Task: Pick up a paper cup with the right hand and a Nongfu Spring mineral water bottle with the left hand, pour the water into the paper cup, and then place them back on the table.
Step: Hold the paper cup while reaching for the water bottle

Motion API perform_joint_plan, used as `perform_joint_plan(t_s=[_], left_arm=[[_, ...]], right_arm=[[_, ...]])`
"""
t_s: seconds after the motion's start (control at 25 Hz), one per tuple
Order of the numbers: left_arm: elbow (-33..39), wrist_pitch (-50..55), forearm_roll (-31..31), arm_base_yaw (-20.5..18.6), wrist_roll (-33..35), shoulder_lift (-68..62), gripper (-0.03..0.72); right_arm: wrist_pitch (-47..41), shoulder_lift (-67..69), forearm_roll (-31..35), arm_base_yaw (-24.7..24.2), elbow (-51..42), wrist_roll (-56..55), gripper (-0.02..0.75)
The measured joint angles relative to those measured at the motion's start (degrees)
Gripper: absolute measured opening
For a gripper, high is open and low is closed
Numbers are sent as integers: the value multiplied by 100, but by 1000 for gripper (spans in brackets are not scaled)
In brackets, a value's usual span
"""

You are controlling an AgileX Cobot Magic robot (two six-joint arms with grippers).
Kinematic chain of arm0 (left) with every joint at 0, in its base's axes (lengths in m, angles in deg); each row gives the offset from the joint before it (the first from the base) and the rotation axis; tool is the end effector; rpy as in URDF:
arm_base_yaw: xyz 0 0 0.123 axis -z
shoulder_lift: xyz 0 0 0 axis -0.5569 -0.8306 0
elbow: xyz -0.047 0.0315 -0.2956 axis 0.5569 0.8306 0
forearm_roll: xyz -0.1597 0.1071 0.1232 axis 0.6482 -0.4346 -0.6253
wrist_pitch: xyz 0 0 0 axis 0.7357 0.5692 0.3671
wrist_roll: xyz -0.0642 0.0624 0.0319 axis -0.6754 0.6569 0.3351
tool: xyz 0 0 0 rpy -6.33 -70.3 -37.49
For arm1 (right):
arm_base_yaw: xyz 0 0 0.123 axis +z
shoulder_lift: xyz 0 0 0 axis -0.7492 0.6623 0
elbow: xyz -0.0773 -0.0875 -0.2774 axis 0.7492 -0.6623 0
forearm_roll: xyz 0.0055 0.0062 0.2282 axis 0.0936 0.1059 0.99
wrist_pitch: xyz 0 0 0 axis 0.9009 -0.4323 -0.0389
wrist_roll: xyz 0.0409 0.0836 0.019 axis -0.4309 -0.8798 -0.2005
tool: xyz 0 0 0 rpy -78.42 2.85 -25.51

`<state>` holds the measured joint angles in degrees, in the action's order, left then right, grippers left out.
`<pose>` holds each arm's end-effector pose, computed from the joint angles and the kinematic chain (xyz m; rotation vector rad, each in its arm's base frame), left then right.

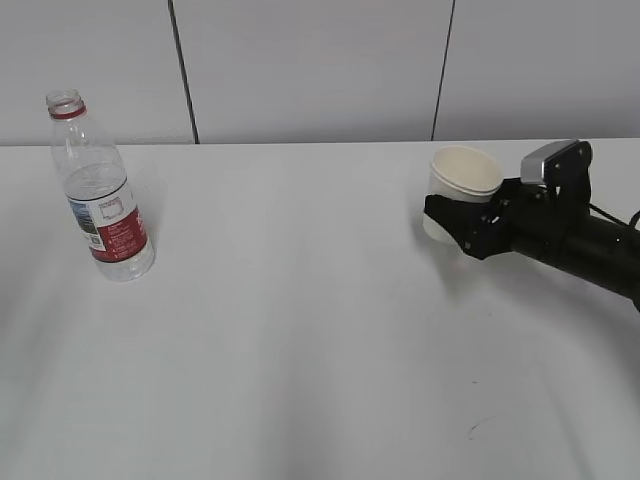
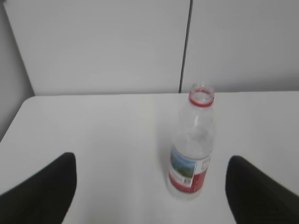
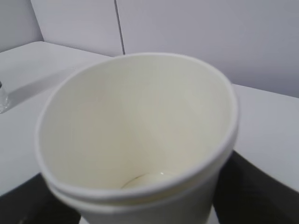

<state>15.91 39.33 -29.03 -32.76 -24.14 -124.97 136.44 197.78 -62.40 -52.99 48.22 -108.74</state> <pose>0.1076 -0.0015 0.3354 0.0464 1.8807 0.0157 0.3781 0.0334 0.1372 -0.5106 1.6628 0.5247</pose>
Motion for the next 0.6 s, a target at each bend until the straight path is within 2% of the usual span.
perform_joint_plan(t_s=[0.16, 0.4, 0.6], left_arm=[[277, -1555, 30, 283, 0, -702, 582], [1435, -3921, 227, 569, -157, -1518, 582], [1972, -4850, 269, 716, -207, -2392, 582]], right_arm=[[0, 0, -13, 122, 0, -10, 543], [0, 0, -23, 394, 0, -10, 543], [0, 0, -23, 631, 0, -10, 543]])
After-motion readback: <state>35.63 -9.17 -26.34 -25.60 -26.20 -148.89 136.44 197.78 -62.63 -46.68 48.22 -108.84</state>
